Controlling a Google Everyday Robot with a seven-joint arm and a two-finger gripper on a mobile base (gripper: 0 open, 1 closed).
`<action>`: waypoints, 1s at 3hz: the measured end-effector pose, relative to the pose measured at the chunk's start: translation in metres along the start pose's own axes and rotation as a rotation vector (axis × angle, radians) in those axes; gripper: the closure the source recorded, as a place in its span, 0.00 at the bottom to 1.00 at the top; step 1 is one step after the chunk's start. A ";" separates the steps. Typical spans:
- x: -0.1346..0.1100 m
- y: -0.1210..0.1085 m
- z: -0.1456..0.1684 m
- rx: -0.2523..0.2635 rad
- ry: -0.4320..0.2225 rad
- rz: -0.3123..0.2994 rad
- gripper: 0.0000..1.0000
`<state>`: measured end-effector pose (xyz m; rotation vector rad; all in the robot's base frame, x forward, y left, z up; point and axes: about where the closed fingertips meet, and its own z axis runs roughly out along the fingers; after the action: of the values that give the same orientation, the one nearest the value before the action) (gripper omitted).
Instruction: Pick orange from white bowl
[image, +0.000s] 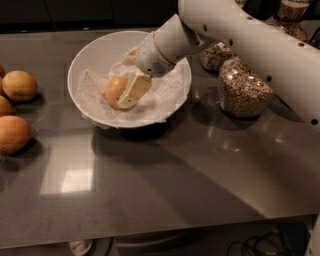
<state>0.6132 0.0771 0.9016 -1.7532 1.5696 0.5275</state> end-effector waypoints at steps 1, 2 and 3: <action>0.006 -0.001 0.013 -0.021 0.003 0.009 0.18; 0.012 -0.003 0.027 -0.045 0.006 0.019 0.16; 0.016 -0.004 0.041 -0.070 0.010 0.026 0.17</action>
Offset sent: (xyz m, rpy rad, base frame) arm 0.0171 0.0146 -0.0398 -0.0176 0.0693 0.0213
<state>0.6265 0.0966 0.8639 -1.7923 1.6003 0.5931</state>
